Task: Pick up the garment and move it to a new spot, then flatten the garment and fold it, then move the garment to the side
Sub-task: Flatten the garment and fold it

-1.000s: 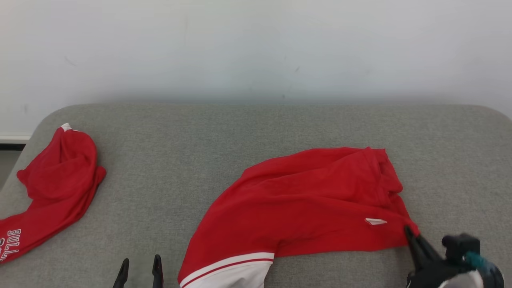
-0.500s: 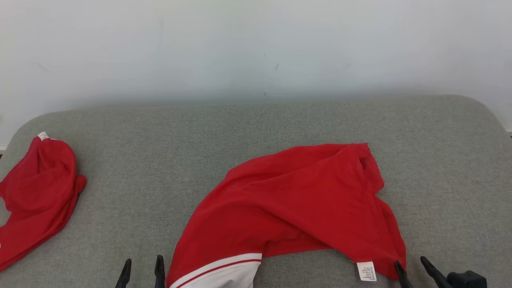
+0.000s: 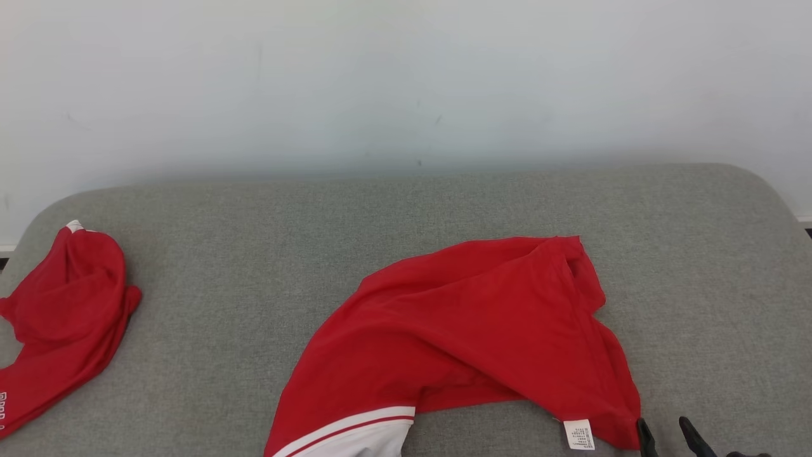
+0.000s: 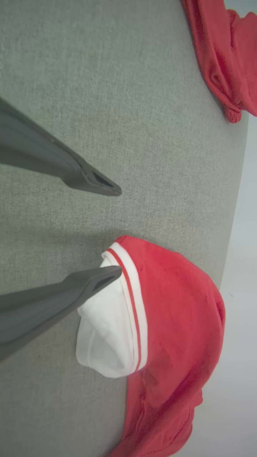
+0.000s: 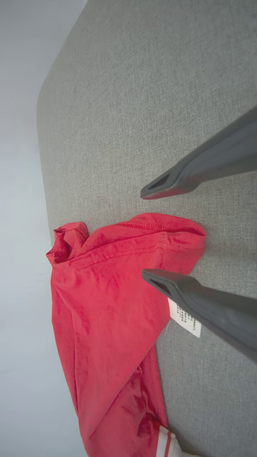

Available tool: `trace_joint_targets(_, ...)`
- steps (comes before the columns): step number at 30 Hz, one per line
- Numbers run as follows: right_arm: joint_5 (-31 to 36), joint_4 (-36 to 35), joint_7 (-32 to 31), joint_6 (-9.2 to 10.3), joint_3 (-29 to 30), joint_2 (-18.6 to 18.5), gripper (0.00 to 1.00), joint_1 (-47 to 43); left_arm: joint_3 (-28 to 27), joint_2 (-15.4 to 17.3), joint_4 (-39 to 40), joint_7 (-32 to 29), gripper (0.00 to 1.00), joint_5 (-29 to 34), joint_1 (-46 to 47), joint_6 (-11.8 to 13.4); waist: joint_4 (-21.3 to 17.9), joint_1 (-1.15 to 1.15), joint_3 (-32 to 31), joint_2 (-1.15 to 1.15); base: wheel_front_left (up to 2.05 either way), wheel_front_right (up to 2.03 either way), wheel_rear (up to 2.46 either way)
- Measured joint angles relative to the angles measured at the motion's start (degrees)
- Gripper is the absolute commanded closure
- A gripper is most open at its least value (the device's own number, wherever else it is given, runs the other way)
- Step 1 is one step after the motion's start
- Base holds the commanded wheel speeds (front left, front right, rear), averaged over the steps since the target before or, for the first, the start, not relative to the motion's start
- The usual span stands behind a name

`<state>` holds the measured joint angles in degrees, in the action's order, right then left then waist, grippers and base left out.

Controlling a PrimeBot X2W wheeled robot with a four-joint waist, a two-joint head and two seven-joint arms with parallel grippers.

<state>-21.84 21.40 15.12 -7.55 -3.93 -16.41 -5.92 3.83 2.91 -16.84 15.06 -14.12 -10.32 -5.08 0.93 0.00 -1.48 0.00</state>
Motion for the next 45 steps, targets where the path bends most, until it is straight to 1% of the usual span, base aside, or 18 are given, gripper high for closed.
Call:
trace_joint_targets(7, 1.7, 0.0, 0.0, 0.00, 1.7, 2.6, 0.00, -0.9, 4.0, 0.0, -6.7, 0.0, 0.00, -1.2, -0.1, -1.3, -0.6, 0.00, -0.3, 0.00, 0.00, 0.00, 0.00)
trace_joint_targets(10, 1.8, -0.5, 0.0, 0.00, 2.6, 3.0, 0.00, -0.9, 5.7, 0.0, -8.4, 0.0, 0.00, -2.3, 1.0, -1.5, -0.9, 0.00, -0.1, 0.00, 0.00, 0.00, 0.00)
trace_joint_targets(17, 2.1, -1.6, 0.0, 0.00, 2.7, 3.3, 0.00, -0.9, 7.3, 0.0, -10.6, 0.0, 0.00, -3.8, 5.3, -1.9, -1.7, 0.00, 0.3, 0.00, 0.00, 0.00, 0.00)
trace_joint_targets(18, 2.2, -1.7, 0.0, 0.00, 2.7, 3.4, 0.00, -0.9, 7.4, 0.0, -11.4, 0.0, 0.55, -4.5, 6.0, -2.0, -1.7, 0.00, 0.4, 0.00, 0.00, 0.00, 0.00)
trace_joint_targets(19, 2.3, -1.9, 0.0, 0.00, 2.6, 3.6, 0.00, -0.9, 7.2, 0.0, -12.2, 0.0, 0.72, -5.0, 7.5, -2.0, -1.9, 0.00, 0.6, 0.00, 0.00, 0.00, 0.00)
trace_joint_targets(20, 2.3, -2.0, 0.0, 0.00, 2.6, 3.6, 0.00, -0.8, 6.9, 0.0, -12.3, 0.0, 1.00, -4.8, 8.6, -2.0, -2.0, 0.00, 0.8, 0.00, 0.00, 0.00, 0.00)
trace_joint_targets(26, 2.8, -2.4, 0.0, 0.00, 2.4, 4.1, 0.00, 0.0, 3.6, 0.7, -10.9, 0.0, 1.00, -3.0, 13.8, -2.3, -2.7, 0.00, 1.4, 0.00, 0.00, 0.00, 0.00)
trace_joint_targets(29, 3.0, -2.2, 0.0, 0.00, 2.0, 4.5, 0.00, 0.2, 3.8, 1.5, -12.0, 0.0, 1.00, -3.0, 15.9, -2.3, -3.3, 0.01, 1.5, 0.00, 0.00, 0.00, 0.00)
trace_joint_targets(34, 3.3, -1.8, 0.0, 0.00, 1.8, 5.1, 0.00, 0.9, 5.6, 2.8, -17.2, 0.0, 1.00, -4.7, 17.8, -2.3, -4.0, 0.00, 1.7, 0.00, 0.00, 0.00, 0.00)
trace_joint_targets(35, 3.3, -1.8, 0.0, 0.00, 1.8, 5.1, 0.00, 0.9, 5.6, 2.8, -17.2, 0.0, 1.00, -4.7, 17.8, -2.3, -4.0, 0.00, 1.7, 0.00, 0.00, 0.00, 0.00)
trace_joint_targets(36, 3.3, -1.8, 0.0, 0.00, 1.8, 5.3, 0.00, 1.0, 5.7, 3.0, -17.7, 0.0, 0.71, -5.2, 17.9, -2.3, -4.0, 0.00, 1.7, 0.00, 0.00, 0.00, 0.00)
trace_joint_targets(37, 3.3, -1.8, 0.0, 0.00, 1.8, 5.4, 0.00, 1.0, 5.8, 3.0, -17.9, 0.0, 0.33, -5.6, 17.8, -2.3, -4.0, 0.00, 1.7, 0.00, 0.00, 0.00, 0.00)
trace_joint_targets(38, 3.3, -1.8, 0.0, 0.00, 1.9, 5.4, 0.00, 0.9, 5.8, 3.0, -17.8, 0.0, 0.00, -5.6, 17.8, -2.4, -3.9, 0.00, 1.7, 0.00, 0.00, 0.00, 0.00)
trace_joint_targets(45, 3.3, -2.0, 0.0, 0.00, 2.7, 5.5, 0.00, 0.4, 5.5, 2.2, -15.4, 0.0, 0.00, -6.1, 13.8, -2.4, -2.7, 0.00, 1.7, 0.00, 0.00, 0.00, 0.00)
